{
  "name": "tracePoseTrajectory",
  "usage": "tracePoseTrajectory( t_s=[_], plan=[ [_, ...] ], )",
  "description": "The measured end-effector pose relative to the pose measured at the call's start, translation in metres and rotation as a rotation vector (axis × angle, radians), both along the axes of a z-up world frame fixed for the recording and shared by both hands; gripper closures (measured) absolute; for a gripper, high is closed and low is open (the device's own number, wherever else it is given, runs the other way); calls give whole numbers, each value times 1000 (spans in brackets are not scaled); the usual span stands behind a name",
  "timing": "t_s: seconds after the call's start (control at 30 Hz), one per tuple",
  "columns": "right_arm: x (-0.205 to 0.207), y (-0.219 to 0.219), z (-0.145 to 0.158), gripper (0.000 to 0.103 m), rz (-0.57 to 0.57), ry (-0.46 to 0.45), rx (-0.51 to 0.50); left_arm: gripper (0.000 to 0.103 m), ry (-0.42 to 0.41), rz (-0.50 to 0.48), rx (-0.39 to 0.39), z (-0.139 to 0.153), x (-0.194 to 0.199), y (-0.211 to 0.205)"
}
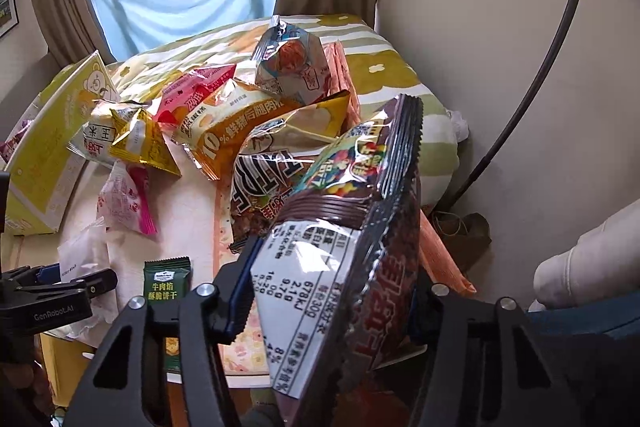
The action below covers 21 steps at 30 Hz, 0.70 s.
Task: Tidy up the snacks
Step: 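Carry the white pouch over the box and release it with left tool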
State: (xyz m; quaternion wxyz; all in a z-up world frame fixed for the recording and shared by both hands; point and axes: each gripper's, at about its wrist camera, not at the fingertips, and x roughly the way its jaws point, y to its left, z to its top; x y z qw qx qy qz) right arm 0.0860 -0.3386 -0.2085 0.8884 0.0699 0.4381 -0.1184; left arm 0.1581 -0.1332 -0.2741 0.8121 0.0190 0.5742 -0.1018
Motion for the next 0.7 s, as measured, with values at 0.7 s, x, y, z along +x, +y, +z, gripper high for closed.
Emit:
tracePoseTrajectory(
  t_s=[0.7],
  plan=[
    [-18, 34, 94, 51, 156, -173, 23, 29, -220, 65, -131, 118, -22, 35]
  ],
)
